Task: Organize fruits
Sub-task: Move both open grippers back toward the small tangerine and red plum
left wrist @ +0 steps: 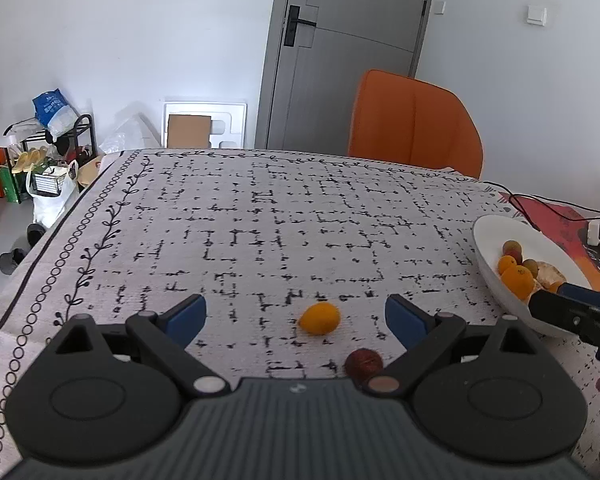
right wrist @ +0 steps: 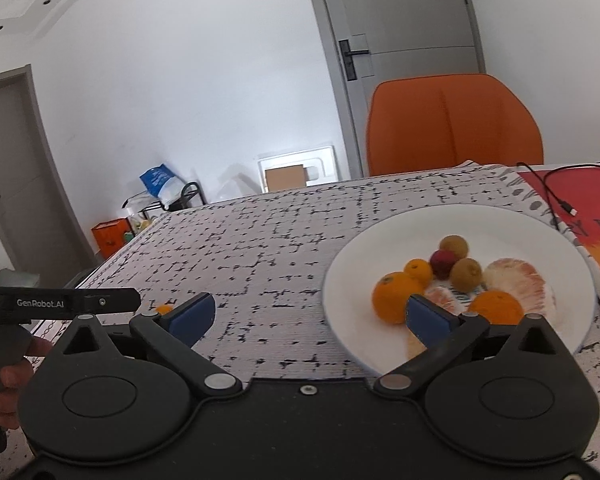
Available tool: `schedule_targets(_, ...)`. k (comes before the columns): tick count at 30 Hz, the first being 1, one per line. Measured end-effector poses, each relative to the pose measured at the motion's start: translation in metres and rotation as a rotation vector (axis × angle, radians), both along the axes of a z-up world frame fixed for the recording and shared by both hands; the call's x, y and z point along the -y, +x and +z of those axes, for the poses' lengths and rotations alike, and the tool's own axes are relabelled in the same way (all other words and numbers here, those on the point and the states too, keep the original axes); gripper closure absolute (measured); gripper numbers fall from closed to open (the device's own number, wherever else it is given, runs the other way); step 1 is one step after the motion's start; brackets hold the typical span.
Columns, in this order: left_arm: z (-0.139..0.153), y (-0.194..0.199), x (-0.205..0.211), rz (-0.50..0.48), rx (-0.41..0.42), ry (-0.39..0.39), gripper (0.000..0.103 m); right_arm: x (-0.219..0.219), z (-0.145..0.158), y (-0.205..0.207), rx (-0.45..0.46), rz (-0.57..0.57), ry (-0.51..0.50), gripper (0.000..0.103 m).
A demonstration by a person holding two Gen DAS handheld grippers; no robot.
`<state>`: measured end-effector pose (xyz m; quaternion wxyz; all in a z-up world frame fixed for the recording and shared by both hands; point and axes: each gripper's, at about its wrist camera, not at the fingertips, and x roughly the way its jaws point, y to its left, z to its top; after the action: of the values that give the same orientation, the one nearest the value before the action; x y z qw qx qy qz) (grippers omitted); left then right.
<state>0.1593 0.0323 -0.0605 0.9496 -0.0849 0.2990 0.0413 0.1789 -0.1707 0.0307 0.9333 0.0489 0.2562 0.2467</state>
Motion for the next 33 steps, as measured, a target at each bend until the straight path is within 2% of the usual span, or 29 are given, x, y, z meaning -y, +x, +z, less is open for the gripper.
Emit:
schedule_targets(10, -0.005, -0.010, -0.015, 0.008, 0.001, -0.012, 0.008, -0.019, -0.003, -0.005, -0.014, 0.062, -0.011, 0.002)
schedule_targets(13, -0.006, -0.013, -0.020, 0.010, 0.001, -0.018, 0.010, -0.027, -0.005, -0.005, -0.022, 0.095, -0.017, 0.006)
schedule_targets(20, -0.008, -0.018, -0.031, 0.028, 0.009, -0.026, 0.016, -0.050, -0.009, -0.004, -0.046, 0.177, -0.032, 0.023)
schedule_targets(28, -0.010, -0.026, -0.047, 0.053, 0.009, -0.033, 0.024, -0.083, -0.012, -0.005, -0.067, 0.272, -0.052, 0.033)
schedule_targets(33, -0.012, -0.030, -0.056, 0.071, 0.007, -0.033, 0.025, -0.099, -0.016, -0.006, -0.083, 0.316, -0.065, 0.039)
